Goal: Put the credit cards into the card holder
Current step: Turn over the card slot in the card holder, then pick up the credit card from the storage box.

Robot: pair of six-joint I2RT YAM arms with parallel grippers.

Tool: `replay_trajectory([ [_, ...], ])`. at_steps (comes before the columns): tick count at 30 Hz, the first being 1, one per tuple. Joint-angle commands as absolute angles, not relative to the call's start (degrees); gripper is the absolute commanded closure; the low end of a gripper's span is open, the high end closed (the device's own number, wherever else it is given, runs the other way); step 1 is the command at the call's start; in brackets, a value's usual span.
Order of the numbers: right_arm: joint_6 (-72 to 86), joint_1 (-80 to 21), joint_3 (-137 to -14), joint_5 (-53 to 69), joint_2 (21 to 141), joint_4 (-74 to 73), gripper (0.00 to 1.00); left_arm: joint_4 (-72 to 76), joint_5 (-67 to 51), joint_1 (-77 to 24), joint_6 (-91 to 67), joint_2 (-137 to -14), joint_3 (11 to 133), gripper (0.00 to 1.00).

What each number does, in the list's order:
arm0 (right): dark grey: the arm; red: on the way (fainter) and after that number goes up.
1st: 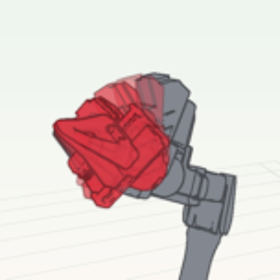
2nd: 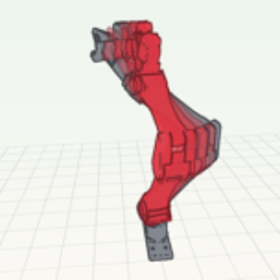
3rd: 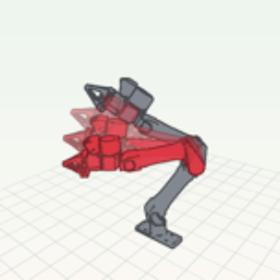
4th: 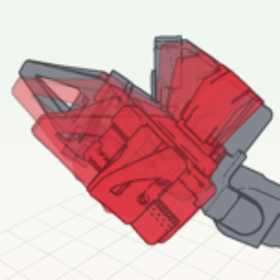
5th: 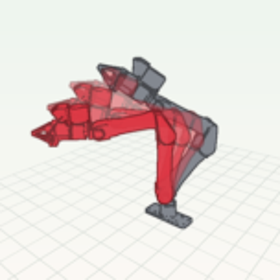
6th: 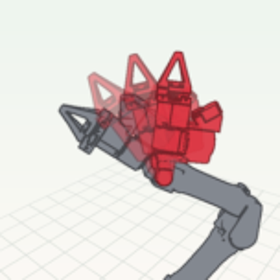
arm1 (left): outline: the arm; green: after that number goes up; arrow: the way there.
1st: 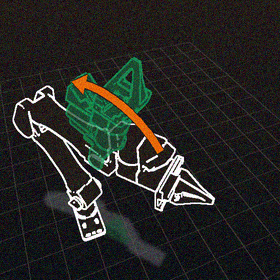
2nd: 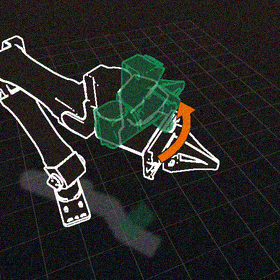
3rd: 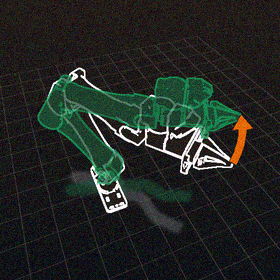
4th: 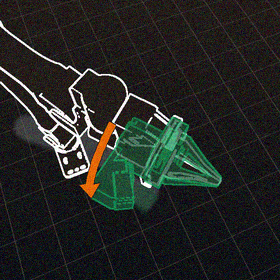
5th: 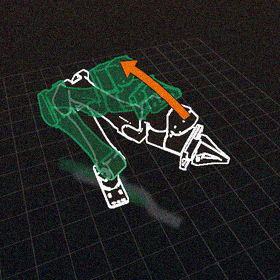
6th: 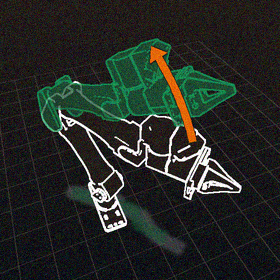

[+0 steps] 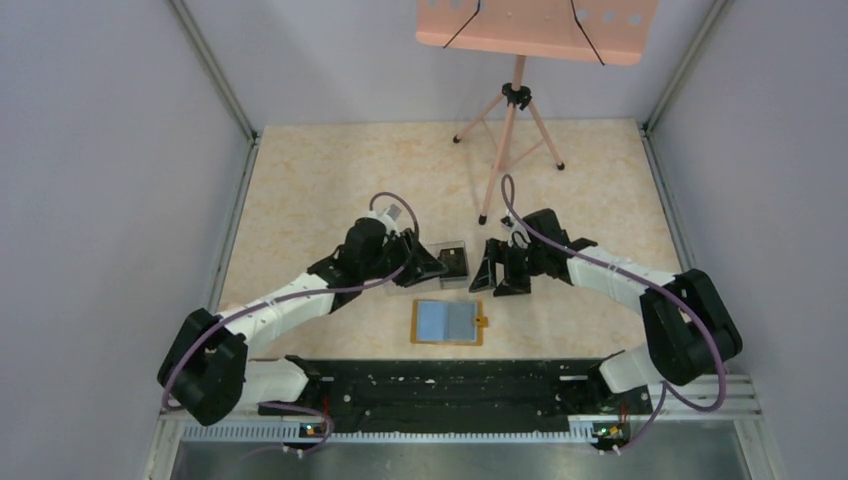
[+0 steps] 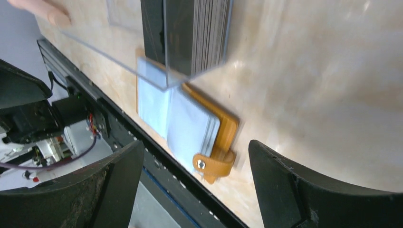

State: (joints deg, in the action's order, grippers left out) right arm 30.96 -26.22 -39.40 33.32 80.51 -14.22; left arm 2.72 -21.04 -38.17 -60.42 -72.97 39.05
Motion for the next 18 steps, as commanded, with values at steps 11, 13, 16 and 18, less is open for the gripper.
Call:
replay_trajectory([
  [11,26.86,-22.35,-59.25,34.97,99.30,-16.22,0.28,-9.65,-19.98,-30.13,-53.12,-83.11,51.59,0.62],
  [13,26.88,-22.40,-60.00,35.09,100.01,-16.34,0.30,-9.68,-20.08,-30.15,-53.00,-85.64,52.92,0.63],
  [16,27.16,-22.87,-60.38,35.64,100.92,-16.17,0.36,-9.37,-19.67,-30.10,-53.09,-87.98,53.75,0.64],
  [18,27.66,-23.49,-60.29,37.29,101.59,-15.52,0.48,-9.91,-19.54,-30.19,-52.86,-89.23,54.27,0.65],
])
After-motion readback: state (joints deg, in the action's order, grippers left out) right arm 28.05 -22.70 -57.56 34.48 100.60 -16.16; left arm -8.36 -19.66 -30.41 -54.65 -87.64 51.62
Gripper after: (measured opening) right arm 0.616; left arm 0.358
